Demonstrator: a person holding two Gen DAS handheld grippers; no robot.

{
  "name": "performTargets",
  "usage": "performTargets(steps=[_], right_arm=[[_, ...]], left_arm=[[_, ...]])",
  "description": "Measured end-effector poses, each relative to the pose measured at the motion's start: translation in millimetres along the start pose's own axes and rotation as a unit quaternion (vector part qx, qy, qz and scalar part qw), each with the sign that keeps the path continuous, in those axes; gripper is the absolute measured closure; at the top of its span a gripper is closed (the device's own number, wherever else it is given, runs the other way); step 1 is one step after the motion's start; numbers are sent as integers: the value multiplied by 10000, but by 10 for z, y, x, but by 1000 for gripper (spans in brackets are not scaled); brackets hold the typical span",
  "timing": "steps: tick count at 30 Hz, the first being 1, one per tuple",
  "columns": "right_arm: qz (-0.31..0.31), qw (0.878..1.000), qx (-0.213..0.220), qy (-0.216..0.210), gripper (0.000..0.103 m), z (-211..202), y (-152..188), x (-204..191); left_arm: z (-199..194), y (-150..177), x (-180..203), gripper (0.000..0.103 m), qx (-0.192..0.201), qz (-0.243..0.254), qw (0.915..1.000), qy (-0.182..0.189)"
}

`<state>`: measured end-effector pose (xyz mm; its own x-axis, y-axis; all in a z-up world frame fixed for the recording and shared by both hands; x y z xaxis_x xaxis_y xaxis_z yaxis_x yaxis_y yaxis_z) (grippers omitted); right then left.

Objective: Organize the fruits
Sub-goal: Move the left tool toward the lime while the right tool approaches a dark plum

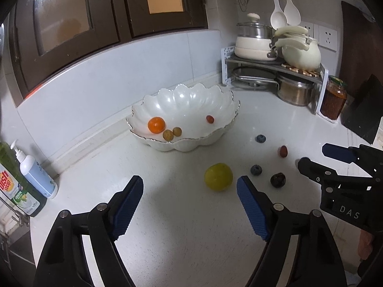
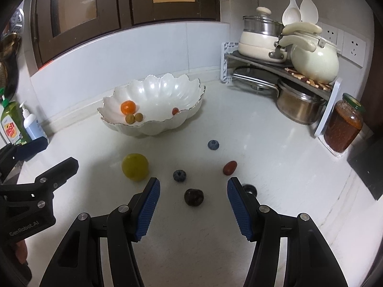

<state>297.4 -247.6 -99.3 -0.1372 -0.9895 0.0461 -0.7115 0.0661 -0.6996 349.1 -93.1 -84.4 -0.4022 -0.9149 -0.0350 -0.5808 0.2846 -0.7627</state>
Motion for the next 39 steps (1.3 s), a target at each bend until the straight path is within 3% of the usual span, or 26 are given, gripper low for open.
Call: performTargets(steps=[22,39], right_arm=[[-272,9993,-267,-21,44,380,140,-90],[-126,9985,-524,-110,45,655,225,-47]], left_arm=[[475,181,83,24,-255,581,9975,308],[821,203,169,24,-456,822,9947,409]])
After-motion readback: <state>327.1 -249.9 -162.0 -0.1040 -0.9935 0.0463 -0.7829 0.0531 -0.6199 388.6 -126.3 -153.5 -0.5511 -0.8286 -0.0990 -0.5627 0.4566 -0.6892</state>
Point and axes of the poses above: each gripper's, at about its wrist camera, not at the fingertips, and z roughly the way its jaws point, x to its right, y to its underside, the point moved 2 cm from there along z, roughly the way its jaws point, and after that the axes turned 6 degrees about -z, right-handed, at the moved point
